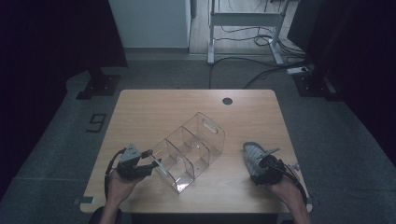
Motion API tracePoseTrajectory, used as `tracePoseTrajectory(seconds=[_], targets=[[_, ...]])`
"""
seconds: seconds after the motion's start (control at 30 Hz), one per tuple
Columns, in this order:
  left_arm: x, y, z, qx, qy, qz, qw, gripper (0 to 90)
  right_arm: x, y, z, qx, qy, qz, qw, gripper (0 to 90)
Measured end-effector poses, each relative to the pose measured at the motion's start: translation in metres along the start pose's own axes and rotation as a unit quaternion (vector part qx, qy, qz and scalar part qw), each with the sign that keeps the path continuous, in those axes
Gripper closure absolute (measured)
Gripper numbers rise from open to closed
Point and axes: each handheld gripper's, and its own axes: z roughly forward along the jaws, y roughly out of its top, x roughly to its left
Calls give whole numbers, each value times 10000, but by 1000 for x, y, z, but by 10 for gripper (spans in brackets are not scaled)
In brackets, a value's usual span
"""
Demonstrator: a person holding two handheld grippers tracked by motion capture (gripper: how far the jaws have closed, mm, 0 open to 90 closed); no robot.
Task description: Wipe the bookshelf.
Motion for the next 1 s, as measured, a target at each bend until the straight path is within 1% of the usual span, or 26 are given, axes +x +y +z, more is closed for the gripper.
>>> tracePoseTrajectory(seconds=[0.07, 0.1, 0.13, 0.17, 0.2, 0.3, 0.33, 0.4, 0.43, 0.47, 0.5, 0.53, 0.67, 0.7, 0.87, 0.9, 0.97, 1.0], targets=[[0, 0, 0, -5, -11, -10, 10000, 441, 0, 1, 0, 2, -35, 55, 10000, 147], [0, 0, 0, -5, -11, -10, 10000, 440, 0, 1, 0, 2, -35, 55, 10000, 147], [1, 0, 0, -15, -29, -24, 10000, 440, -1, 0, -2, -15, -69, 94, 9999, 205], [1, -1, 0, -21, -31, -36, 10000, 440, -2, 0, -3, -27, -77, 106, 9999, 231], [1, -1, 0, -27, -37, -51, 10000, 440, -3, 0, -4, -44, -107, 149, 9998, 289], [1, -1, 1, -35, -41, -80, 10000, 440, -6, -2, -7, -82, -159, 189, 9997, 405], [1, -1, 1, -36, -40, -88, 9999, 440, -7, -2, -8, -94, -188, 193, 9996, 463], [2, -2, 1, -42, -58, -111, 9999, 439, -8, -2, -9, -97, -253, 236, 9994, 525], [2, -2, 1, -42, -58, -111, 9999, 438, -8, -2, -9, -97, -253, 236, 9994, 525], [2, -2, 1, -48, -68, -148, 9999, 438, -8, -1, -9, -58, -263, 244, 9993, 581], [2, -2, 1, -48, -68, -148, 9999, 437, -8, -1, -9, -58, -263, 244, 9993, 581], [2, -2, 1, -48, -78, -170, 9998, 437, -9, -1, -10, -45, -246, 274, 9993, 612], [3, -2, 2, -45, -94, -187, 9998, 436, -11, -1, -12, -67, -202, 298, 9993, 636], [3, -2, 2, -48, -95, -186, 9998, 436, -12, 0, -14, -117, -135, 341, 9993, 643], [3, -2, 2, -51, -93, -192, 9998, 437, -13, 2, -24, -315, -23, 406, 9987, 649], [3, -2, 2, -51, -93, -192, 9998, 436, -13, 2, -24, -315, -23, 406, 9987, 649], [3, -2, 2, -54, -90, -200, 9997, 436, -12, 4, -32, -444, 40, 415, 9981, 649], [3, -3, 2, -60, -83, -203, 9997, 436, -12, 5, -34, -465, 69, 390, 9981, 650]])
